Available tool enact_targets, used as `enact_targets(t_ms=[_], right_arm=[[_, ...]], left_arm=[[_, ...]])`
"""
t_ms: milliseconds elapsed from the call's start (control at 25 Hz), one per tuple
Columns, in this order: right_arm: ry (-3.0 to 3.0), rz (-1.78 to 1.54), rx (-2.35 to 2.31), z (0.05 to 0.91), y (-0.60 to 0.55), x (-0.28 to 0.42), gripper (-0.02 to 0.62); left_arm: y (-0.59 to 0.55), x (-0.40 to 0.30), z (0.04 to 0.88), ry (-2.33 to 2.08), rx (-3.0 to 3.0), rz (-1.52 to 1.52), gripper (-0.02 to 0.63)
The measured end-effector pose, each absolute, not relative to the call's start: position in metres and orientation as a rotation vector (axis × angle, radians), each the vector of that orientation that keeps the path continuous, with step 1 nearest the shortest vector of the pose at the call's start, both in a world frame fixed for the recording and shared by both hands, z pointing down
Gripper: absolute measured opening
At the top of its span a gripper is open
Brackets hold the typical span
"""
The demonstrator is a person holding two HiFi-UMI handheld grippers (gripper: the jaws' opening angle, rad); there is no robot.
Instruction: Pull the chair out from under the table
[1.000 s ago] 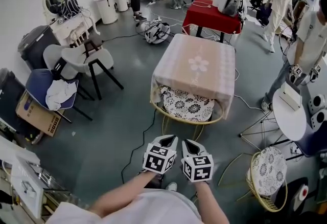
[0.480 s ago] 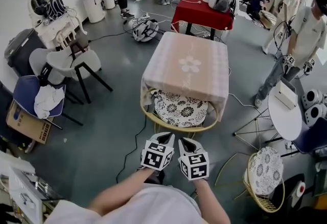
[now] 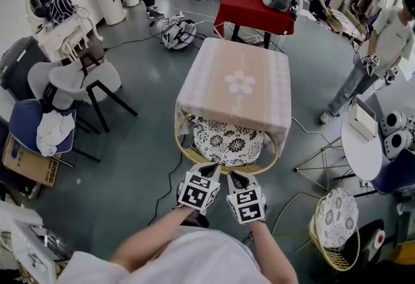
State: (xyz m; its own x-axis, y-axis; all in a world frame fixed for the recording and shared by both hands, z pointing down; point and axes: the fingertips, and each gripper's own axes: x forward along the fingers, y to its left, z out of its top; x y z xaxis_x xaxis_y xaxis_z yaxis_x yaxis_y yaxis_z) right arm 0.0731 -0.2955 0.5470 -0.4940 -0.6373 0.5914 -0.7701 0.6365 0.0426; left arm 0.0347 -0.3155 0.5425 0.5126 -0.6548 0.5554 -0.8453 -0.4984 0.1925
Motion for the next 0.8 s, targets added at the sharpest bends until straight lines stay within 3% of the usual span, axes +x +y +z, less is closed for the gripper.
enact_targets(t_ms=[560, 680, 800], right_arm=[[-2.121, 0.093, 0.839, 0.585, -0.31, 0.065, 0.005], [-2.084, 0.039, 0.758, 0.597, -0.309, 0.063, 0.005], [-2.058, 0.015, 0.694, 0.608, -0.308, 0.062, 0.006]], left_arm=[[-0.326, 0.034, 0.592, -0.899, 2.583, 1.02, 0.008], [-0.322, 0.036, 0.604, -0.756, 2.647, 1.148, 0.057], [-0.319, 0.036, 0.615, -0.634, 2.684, 1.25, 0.066]])
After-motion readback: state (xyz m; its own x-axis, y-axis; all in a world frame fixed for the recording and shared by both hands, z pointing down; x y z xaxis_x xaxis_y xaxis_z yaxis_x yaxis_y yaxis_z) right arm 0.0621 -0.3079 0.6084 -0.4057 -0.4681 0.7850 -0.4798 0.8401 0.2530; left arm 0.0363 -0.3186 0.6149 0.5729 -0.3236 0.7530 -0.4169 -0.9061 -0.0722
